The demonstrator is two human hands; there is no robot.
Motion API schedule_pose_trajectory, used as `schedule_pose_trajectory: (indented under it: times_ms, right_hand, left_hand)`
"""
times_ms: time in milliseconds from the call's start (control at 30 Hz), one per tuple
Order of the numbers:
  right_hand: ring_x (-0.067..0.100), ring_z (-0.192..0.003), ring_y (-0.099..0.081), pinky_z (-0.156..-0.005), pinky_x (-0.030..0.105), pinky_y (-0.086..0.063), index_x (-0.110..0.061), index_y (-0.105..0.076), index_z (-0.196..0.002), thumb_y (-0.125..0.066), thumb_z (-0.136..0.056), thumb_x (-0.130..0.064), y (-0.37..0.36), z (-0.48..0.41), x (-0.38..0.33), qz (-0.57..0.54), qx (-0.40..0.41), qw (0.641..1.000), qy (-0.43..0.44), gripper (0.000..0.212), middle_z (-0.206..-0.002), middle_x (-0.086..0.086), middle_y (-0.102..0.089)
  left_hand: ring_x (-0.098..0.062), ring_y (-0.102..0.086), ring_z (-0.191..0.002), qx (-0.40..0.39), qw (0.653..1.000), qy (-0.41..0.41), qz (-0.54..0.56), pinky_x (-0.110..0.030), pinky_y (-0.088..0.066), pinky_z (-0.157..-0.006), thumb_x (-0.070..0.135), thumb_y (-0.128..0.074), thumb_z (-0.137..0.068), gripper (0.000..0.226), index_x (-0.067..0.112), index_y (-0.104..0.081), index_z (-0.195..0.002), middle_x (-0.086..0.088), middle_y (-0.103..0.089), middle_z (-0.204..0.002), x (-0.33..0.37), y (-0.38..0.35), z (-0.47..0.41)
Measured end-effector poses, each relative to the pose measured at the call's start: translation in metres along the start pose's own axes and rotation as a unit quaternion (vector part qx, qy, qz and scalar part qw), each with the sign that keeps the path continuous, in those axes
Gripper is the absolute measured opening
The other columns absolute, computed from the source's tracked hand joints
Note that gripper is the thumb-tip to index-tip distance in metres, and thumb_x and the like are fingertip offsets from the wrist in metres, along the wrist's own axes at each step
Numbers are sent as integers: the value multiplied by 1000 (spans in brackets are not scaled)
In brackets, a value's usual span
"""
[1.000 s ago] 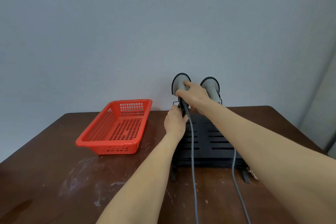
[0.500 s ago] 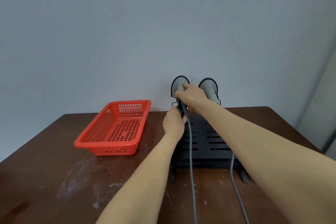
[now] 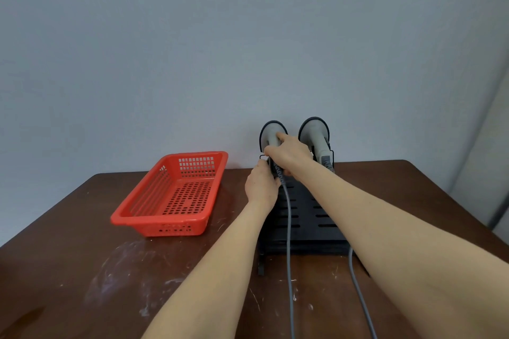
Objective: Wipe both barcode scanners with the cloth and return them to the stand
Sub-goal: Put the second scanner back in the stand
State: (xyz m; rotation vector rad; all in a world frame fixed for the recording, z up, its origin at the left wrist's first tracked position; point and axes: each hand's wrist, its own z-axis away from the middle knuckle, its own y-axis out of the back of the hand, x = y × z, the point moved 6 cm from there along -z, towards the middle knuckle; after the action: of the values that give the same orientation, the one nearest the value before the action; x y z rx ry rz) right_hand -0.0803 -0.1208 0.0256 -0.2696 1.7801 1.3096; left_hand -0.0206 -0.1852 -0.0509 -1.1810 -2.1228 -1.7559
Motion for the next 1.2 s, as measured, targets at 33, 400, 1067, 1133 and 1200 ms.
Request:
schedule_pose_trajectory:
  times_ms: [33, 400, 1067, 1133, 1200]
  right_hand:
    - [30, -99, -60, -89, 45, -52, -15, -44, -133, -51, -85, -24, 0, 0, 1, -6, 1, 1000, -2, 49, -101, 6, -57]
    - [24, -70, -54, -79, 42, -55, -16, -53, -119, -52, -85, -30, -2, -9, 6, -63, 3, 998, -10, 37, -79, 6, -58]
    - [32, -115, -47, -77, 33, -36, -22, -59, -121, -41, -89, -15, 70, 8, 21, 100, 172, 980, 1, 37, -128, 9, -49]
    - [32, -120, -39, -82, 36, -35, -19, -54, -126, -41, -93, -19, 73, 12, 26, 115, 168, 979, -5, 35, -132, 12, -42]
    - [32, -123, -36, -90, 39, -36, -17, -50, -129, -38, -96, -23, 75, 17, 29, 123, 159, 980, -5, 36, -135, 13, -39]
  left_hand:
    - [-32, -60, -99, 0, 1000, -3, 2, -34, -42, -70, 20, -57, -88, 29, 6, -49, -113, -12, -62, -109, 0, 1, 0]
    - [-34, -60, -103, -28, 999, -14, 35, -39, -49, -81, 27, -43, -91, 29, 13, -54, -114, -12, -64, -111, -2, 20, -7]
    - [-30, -45, -127, -30, 993, 10, 111, -36, -36, -101, 30, -38, -96, 48, 7, -43, -138, -12, -49, -140, 37, 64, -14]
    - [-31, -46, -124, -37, 995, 11, 90, -34, -36, -95, 29, -38, -96, 45, 4, -46, -132, -15, -52, -136, 40, 66, -14]
    - [-32, -49, -119, -44, 996, 7, 79, -33, -36, -85, 29, -38, -96, 39, 4, -51, -123, -16, -56, -127, 44, 68, -14]
